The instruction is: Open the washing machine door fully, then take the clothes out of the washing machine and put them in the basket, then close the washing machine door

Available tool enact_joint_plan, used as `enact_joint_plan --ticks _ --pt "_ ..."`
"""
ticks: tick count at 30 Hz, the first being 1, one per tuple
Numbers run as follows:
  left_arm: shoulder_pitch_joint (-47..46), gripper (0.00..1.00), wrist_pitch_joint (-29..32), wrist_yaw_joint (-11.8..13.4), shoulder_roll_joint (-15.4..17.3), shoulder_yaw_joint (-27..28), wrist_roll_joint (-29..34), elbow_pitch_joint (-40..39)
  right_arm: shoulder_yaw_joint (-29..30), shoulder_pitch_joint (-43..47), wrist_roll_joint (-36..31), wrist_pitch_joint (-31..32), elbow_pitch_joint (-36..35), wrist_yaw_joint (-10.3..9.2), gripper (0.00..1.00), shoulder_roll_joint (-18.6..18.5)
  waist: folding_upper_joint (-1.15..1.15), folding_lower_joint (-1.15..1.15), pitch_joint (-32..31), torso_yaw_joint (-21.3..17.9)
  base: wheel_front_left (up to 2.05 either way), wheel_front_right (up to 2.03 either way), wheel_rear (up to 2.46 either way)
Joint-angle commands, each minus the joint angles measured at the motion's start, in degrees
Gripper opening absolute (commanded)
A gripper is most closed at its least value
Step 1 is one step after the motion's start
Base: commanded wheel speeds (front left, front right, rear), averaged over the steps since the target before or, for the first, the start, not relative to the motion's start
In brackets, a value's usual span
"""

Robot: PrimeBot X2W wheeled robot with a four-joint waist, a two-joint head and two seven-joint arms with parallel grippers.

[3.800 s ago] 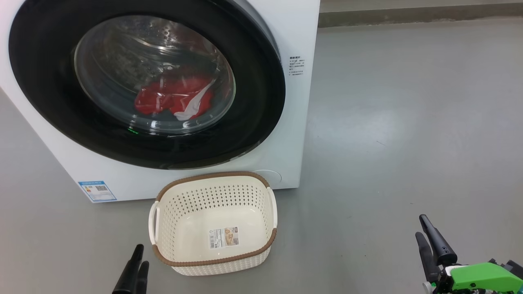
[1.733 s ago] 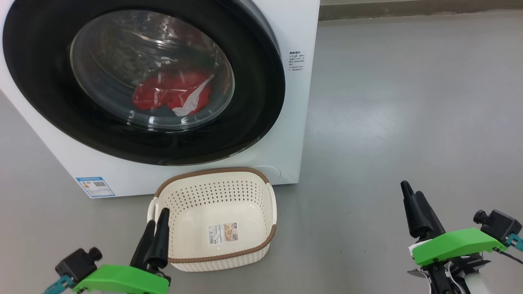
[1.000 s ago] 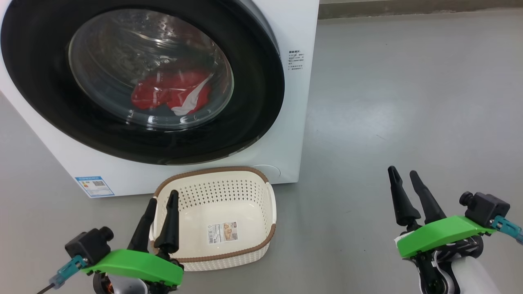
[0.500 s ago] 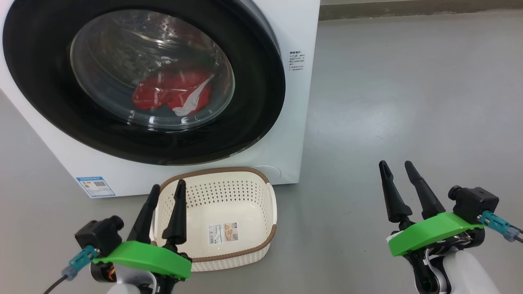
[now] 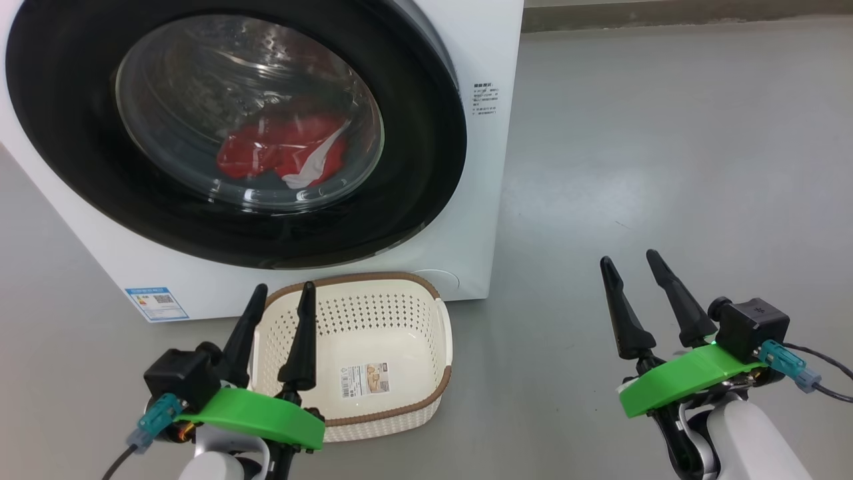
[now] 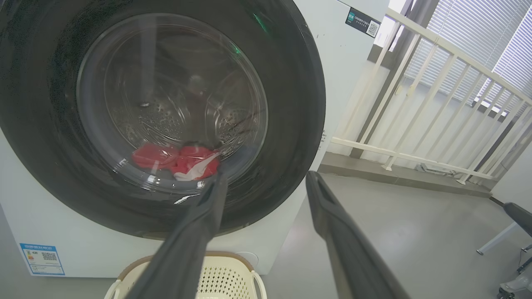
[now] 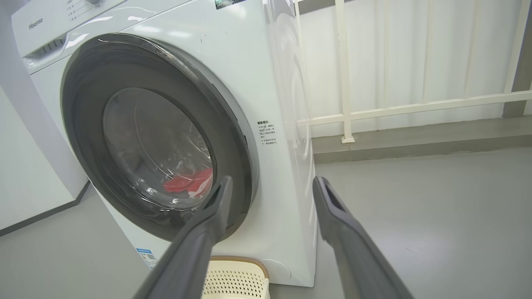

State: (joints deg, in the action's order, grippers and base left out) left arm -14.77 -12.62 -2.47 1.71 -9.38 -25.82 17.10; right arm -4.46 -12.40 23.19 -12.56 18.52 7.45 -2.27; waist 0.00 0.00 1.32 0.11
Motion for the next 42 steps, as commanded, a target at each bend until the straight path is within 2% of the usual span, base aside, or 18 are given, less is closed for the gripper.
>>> enact_joint_plan --ticks 1,10,34,36,37,38,39,42 --pt "-2.7 1.00 -0.8 0.4 1.1 1.1 1.7 -1.5 -1.4 -3.2 -2.1 -0.9 -1.3 0.03 1.00 -0.5 0.00 0.00 0.0 0.0 0.00 0.00 0.00" --pt "-4.2 1.00 -2.3 0.9 1.2 0.2 6.9 -1.3 -2.4 -4.6 -7.5 -2.4 -1.2 0.03 1.00 -0.6 0.00 0.00 0.6 0.0 0.00 0.00 0.00" --pt "-4.8 1.00 -2.4 0.6 1.2 -0.4 7.1 -0.5 -2.9 -5.2 -7.8 -2.4 -1.1 0.03 1.00 -0.6 0.00 0.00 1.3 0.1 0.00 0.00 0.00" --pt "-4.9 1.00 -2.4 0.5 1.2 -0.6 7.1 -0.6 -2.9 -5.3 -7.6 -2.4 -1.1 0.03 0.45 -0.6 0.00 0.00 1.6 0.2 0.00 0.00 0.00" --pt "-5.0 1.00 -2.4 0.4 1.2 -0.7 7.1 -0.8 -2.7 -5.5 -7.6 -2.4 -1.2 0.03 0.26 -0.6 0.00 0.00 1.9 0.4 0.00 0.00 0.00" --pt "-5.1 1.00 -2.4 0.4 1.2 -0.8 7.1 -0.9 -2.7 -5.6 -7.6 -2.4 -1.2 0.03 0.03 -0.6 0.00 0.00 2.1 0.5 0.00 0.00 0.00" --pt "-5.2 1.00 -2.4 0.4 1.2 -0.9 7.1 -1.1 -2.7 -5.8 -7.5 -2.4 -1.3 0.03 0.00 -0.6 0.00 0.00 2.5 0.6 0.00 0.00 0.00" --pt "-5.7 1.00 -2.4 0.4 1.2 -1.1 7.0 -1.9 -2.6 -6.5 -5.1 -2.4 -1.5 0.03 0.00 -0.6 0.00 0.00 3.7 1.0 0.00 0.00 0.00"
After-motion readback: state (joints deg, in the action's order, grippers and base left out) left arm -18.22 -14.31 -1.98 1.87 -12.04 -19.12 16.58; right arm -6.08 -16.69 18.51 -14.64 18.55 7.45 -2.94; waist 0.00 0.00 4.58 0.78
